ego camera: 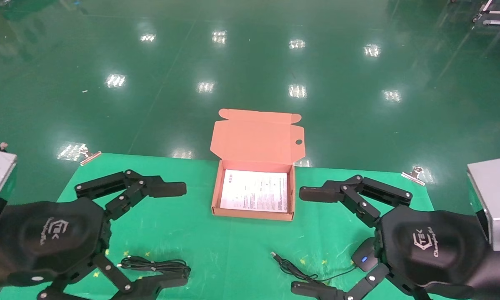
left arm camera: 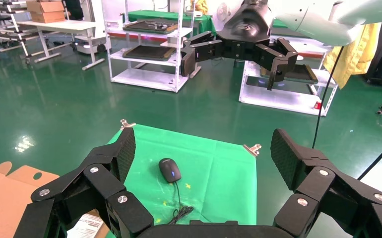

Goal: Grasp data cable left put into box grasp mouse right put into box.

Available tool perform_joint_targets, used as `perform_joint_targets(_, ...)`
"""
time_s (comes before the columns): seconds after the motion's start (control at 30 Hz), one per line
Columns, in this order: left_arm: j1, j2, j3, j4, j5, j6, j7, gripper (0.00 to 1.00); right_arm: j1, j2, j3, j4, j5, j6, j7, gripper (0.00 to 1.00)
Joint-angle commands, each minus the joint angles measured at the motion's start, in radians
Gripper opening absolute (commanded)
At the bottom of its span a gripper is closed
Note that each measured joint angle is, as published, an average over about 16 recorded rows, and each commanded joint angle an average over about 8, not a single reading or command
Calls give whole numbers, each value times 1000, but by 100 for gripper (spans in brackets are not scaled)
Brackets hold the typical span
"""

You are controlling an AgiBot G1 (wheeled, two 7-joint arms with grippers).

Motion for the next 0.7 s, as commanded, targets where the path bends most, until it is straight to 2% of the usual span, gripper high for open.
perform_joint_targets(0.03,0,0,0,0,0,0,0,100,0,0,0,0,0,0,0,100)
perform_joint_targets(0.7,-6,-3,7,-2,15,6,-1,100,1,6,0,4,-13,4,-7,100)
